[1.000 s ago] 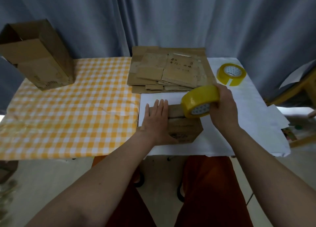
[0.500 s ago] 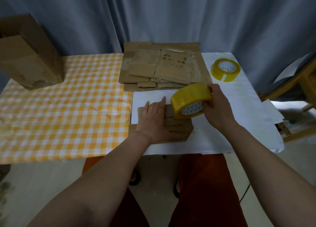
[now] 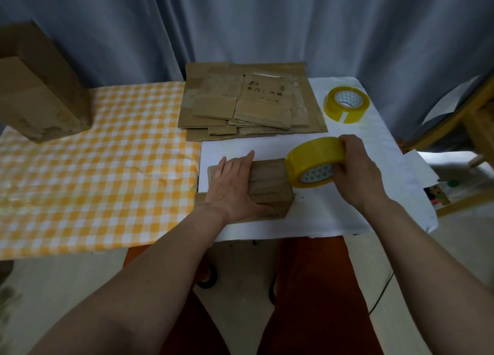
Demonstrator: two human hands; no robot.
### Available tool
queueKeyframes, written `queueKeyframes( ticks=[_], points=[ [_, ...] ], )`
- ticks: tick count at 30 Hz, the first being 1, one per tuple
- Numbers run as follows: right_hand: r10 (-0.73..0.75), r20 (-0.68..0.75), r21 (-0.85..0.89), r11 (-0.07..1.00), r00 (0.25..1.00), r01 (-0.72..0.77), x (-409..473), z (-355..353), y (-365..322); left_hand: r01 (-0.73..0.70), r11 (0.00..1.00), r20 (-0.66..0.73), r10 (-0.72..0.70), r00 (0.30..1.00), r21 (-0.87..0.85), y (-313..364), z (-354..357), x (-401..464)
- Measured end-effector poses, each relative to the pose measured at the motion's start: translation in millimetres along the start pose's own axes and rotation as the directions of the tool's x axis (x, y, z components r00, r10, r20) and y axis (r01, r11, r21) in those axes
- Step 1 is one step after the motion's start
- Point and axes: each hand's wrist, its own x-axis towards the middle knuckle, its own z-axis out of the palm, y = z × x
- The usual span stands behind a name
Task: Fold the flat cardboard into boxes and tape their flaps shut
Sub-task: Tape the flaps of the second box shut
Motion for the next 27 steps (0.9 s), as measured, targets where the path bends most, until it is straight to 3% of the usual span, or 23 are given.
queueKeyframes(
  ticks=[8,17,20,23,25,27],
  points=[
    [0.007,-0.025,-0.095,0.995,1.0,-0.009,4.6,-4.1,9.8,-0.015,1.0,0.013,0.014,1.0,0.013,-0.3,1.6,0.2],
    [0.174,0.126,0.035,0.983,0.977,-0.179,-14.6,33.5,25.1,-0.059,0.998,0.038,0.06,0.997,-0.025,-3.9,-5.0,5.1],
    [0.162,0.146,0.046,0.984,0.976,-0.17,-16.2,30.7,26.0,-0.241,0.967,0.119,0.231,0.966,0.08,-8.4,-27.8,19.9],
    [0.167,0.264,0.078,0.978,0.95,-0.193,-22.7,30.7,15.5,-0.396,0.881,0.25,0.335,0.908,0.257,-19.4,-51.0,39.0],
    [0.133,0.375,0.149,0.968,0.918,-0.201,-29.2,38.4,0.6,-0.397,0.85,0.309,0.297,0.904,0.345,-29.6,-57.7,42.9],
    [0.077,0.45,0.248,0.946,0.89,-0.207,-32.3,48.9,-15.1,-0.284,0.895,0.295,0.184,0.937,0.344,-35.5,-53.1,32.1]
  ],
)
